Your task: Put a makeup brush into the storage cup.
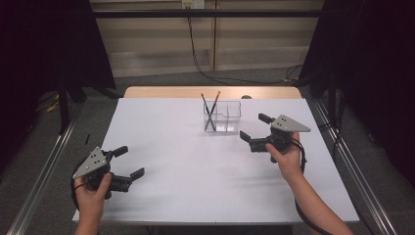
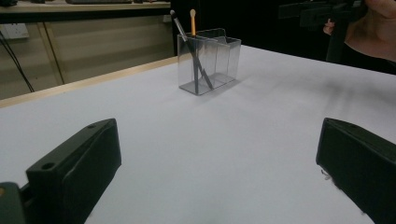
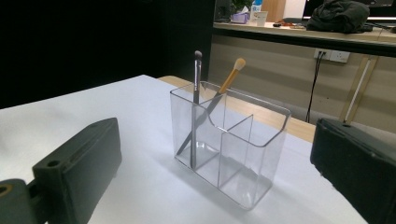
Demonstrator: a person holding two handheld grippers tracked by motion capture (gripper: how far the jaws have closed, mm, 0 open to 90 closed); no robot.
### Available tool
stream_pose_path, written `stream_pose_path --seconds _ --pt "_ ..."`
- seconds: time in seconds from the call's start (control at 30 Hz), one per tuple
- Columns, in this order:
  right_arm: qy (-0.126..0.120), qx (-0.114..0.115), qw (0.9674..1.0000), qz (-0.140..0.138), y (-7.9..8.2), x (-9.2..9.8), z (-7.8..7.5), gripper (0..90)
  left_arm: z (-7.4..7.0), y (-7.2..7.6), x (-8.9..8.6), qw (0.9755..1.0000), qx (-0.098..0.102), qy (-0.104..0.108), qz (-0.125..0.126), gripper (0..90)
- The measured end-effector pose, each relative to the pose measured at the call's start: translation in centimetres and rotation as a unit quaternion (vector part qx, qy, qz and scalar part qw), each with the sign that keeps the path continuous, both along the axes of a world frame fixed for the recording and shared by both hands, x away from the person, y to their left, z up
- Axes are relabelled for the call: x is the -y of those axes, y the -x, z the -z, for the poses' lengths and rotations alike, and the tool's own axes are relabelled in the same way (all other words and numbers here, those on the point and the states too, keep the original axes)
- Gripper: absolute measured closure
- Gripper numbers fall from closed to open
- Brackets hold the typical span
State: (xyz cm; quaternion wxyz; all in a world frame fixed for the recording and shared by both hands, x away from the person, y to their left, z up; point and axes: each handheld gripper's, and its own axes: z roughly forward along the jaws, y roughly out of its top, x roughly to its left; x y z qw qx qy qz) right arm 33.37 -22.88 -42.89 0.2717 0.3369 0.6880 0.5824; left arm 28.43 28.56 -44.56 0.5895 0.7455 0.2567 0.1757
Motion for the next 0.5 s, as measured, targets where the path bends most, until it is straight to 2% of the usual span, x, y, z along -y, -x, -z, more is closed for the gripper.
stream_pose_path --seconds 0.5 --pt "0.013 -0.004 0.9999 -0.001 1.2 1.6 0.4 1.7 0.0 0.0 0.1 1.0 0.001 -0.002 -0.001 0.0"
